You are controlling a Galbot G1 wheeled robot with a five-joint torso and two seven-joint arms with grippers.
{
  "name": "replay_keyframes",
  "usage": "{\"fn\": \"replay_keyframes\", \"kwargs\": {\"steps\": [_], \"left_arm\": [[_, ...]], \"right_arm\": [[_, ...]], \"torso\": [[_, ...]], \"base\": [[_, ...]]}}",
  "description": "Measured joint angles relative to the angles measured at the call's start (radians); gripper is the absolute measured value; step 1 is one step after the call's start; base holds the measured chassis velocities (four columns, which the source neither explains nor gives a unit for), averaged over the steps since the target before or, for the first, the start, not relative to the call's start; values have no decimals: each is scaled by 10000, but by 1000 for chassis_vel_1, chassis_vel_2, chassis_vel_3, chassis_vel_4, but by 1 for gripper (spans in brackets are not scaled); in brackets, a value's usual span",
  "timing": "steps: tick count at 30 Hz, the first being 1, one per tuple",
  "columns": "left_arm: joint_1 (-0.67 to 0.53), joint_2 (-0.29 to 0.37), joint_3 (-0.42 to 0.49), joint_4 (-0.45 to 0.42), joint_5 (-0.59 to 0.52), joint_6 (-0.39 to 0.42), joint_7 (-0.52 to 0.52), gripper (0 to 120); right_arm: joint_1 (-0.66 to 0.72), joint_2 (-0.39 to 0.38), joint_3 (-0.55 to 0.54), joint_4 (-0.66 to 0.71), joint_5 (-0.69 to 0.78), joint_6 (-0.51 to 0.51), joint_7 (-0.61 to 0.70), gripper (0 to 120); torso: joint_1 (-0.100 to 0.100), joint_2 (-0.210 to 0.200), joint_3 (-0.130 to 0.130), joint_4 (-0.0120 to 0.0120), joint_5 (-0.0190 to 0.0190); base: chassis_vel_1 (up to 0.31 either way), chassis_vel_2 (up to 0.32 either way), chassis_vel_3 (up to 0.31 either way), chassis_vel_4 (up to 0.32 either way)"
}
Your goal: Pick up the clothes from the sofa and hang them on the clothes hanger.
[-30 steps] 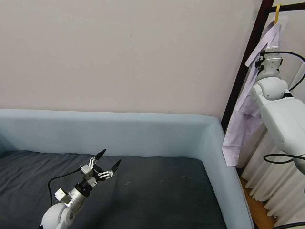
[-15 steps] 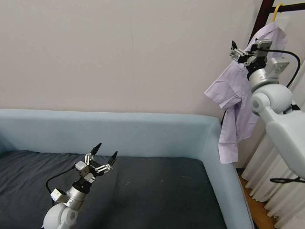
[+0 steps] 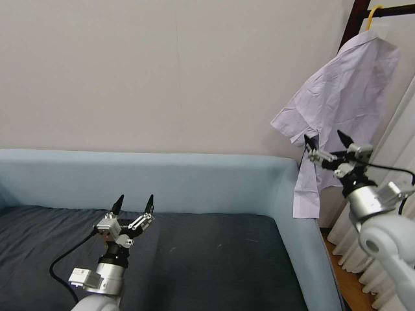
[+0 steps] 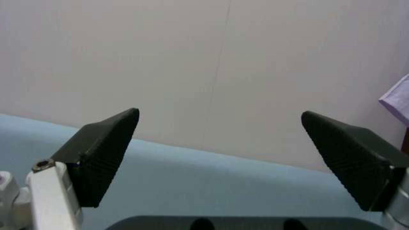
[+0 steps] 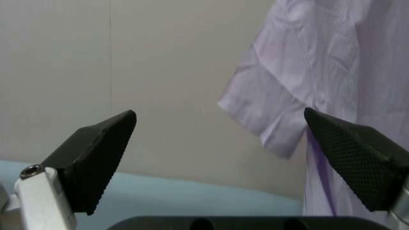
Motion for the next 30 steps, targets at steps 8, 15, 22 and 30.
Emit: {"fn": "replay_keyframes", "kwargs": {"steps": [8,15,22,30], "left_arm": [[1138,-760,953,-491,1275,415,456,100],[1335,-898,927,-819,1456,670,1052,100],[1316,-887,909,-823,1442,673,1079,100],[1298,-871,905,-806,1414,662,1084,100]], "right_arm": [[-3018,2537,1283,951,-2076,-30,69,100],[-4313,3864,1815,1049,-3367,533,-326,100],[-4288,3868,1791,1005,-3368,578,-342,100],[-4231,3832,1759,981,-3331,579,-342,100]], "torso": [[-1,0,-1,-16,-1],[1,0,0,-13,-2],[2,-1,2,-10,-2],[2,-2,2,-12,-2]], "base": [[0,0,0,0],[0,0,0,0],[0,0,0,0],[0,0,0,0]]}}
